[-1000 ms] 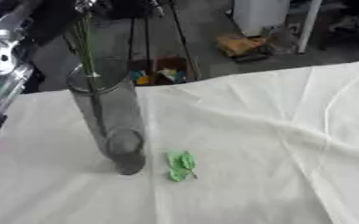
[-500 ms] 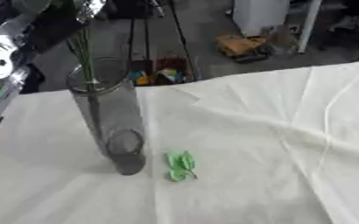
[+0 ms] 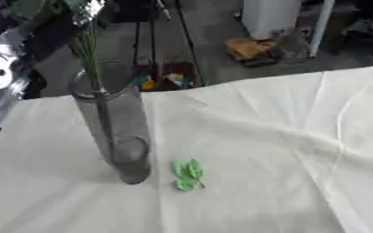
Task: Arrange flowers into the vase.
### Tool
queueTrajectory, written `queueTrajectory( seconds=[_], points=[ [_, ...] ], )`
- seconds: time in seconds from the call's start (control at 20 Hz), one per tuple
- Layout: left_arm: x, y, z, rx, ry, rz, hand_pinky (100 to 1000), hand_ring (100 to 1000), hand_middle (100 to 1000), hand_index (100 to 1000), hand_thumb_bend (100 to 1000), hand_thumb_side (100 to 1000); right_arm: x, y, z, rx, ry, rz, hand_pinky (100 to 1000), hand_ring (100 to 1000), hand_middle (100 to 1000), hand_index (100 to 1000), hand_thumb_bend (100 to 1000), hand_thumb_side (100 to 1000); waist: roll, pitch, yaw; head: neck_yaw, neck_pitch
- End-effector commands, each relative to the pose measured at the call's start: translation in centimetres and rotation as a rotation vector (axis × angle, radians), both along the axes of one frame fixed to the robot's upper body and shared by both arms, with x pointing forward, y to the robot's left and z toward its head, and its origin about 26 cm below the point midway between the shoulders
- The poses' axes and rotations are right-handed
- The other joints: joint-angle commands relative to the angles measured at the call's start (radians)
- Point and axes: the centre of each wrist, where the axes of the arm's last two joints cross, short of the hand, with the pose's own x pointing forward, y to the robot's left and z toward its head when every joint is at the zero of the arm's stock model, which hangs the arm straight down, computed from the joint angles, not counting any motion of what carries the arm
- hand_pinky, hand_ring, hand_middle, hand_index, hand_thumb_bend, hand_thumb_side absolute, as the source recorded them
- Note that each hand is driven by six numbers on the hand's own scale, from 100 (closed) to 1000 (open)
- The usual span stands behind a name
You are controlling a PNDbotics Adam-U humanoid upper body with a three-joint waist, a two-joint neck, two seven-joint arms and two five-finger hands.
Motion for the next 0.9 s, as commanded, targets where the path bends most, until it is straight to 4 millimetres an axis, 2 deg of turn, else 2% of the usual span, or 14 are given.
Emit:
queueTrajectory(
  seconds=[0.05, 0.9],
  points=[
    [-0.64, 0.79, 1.09, -0.005, -0.044, 0.019, 439, 751, 778, 780, 100, 982, -0.13, -0.03, 0.71, -0.009, -0.025, 0.008, 234, 349, 239, 551, 100, 949, -0.006, -0.015, 0.001, -0.004, -0.014],
    [-0.82, 1.44, 0.9, 0.15, -0.026, -0.012, 594, 845, 862, 866, 100, 996, -0.14, -0.03, 0.69, -0.011, -0.024, 0.01, 235, 350, 238, 552, 100, 950, -0.007, -0.013, 0.003, -0.006, -0.018]
  ],
)
